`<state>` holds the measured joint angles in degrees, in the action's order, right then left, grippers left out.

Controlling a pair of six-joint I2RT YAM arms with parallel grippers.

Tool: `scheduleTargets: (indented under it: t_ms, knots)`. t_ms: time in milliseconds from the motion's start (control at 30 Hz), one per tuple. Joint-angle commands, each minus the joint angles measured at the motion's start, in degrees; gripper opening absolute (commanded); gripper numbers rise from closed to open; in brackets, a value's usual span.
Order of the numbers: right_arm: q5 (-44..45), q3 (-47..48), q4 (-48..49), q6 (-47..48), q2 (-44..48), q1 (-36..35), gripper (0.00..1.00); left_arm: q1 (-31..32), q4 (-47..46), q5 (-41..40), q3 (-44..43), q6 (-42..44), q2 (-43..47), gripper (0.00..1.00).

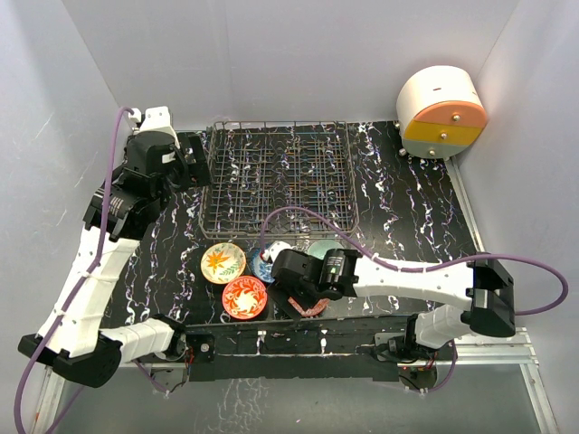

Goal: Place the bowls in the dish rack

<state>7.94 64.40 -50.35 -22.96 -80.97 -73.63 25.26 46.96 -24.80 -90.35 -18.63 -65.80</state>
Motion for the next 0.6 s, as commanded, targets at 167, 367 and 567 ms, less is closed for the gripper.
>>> scheduleTargets:
  t_ms: [167,367,567]
  knots:
    - [-0.54,-1.23,9.3,0.81,-2.59,-1.31,0.75,0.23,2.27,-0.82,-1.07,-2.03,1.62,0.97]
    - [0.92,-4.54,12.28,-0.16,-3.02,-1.48,0.71,0.23,3.63,-1.71,-1.46,-2.2,2.29,0.97]
    - [3.45,-6.13,15.58,0.36,-4.88,-1.55,0.7,0.23,3.26,-2.16,-1.03,-2.7,2.6,0.97]
